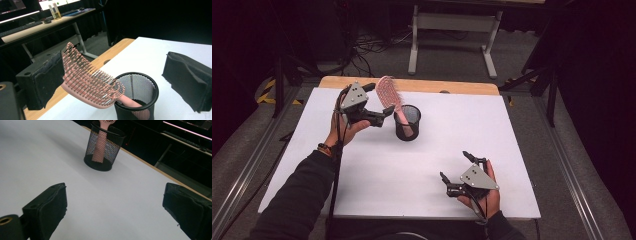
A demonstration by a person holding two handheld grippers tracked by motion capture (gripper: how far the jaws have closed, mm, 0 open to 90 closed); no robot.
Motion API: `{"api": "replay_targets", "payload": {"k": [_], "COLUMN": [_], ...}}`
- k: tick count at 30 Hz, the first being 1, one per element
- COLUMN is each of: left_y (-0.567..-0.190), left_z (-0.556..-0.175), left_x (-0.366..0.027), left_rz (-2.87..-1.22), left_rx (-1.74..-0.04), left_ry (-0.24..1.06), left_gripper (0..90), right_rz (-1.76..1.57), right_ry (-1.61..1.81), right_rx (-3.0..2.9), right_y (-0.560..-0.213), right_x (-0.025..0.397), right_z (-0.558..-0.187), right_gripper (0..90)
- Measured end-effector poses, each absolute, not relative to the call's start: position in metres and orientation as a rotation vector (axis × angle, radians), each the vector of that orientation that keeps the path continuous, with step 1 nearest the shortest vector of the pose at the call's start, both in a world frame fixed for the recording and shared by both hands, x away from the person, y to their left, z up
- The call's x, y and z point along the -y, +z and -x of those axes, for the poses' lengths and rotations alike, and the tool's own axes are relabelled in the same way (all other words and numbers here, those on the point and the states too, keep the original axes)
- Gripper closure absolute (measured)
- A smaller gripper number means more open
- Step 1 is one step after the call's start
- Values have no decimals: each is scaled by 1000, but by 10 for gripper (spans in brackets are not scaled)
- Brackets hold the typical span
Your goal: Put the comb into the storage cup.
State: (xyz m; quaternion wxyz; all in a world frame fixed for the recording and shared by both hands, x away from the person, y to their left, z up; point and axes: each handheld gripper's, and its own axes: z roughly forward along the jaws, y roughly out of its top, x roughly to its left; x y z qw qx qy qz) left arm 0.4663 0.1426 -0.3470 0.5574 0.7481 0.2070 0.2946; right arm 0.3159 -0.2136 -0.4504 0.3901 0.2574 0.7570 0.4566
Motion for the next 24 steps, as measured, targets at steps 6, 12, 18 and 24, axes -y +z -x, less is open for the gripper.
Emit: {"api": "replay_targets", "payload": {"k": [6, 12, 18, 24], "left_y": [-349, -351, -355, -363], "left_z": [-462, -456, -452, -447], "left_x": [-141, -142, -142, -141], "left_rz": [-1783, -1789, -1798, -1827], "left_rx": [-467, -447, -431, -417], "left_ry": [703, 708, 713, 713], "left_gripper": [46, 47, 48, 48], "right_rz": [-653, -651, -651, -650], "right_ry": [1159, 1160, 1161, 1160], "right_rx": [-1919, -1916, -1909, -1910], "right_y": [-450, -450, -450, -450], "right_x": [214, 214, 214, 213], "right_z": [-316, -315, -315, -315], "right_gripper": [62, 62, 62, 62]}}
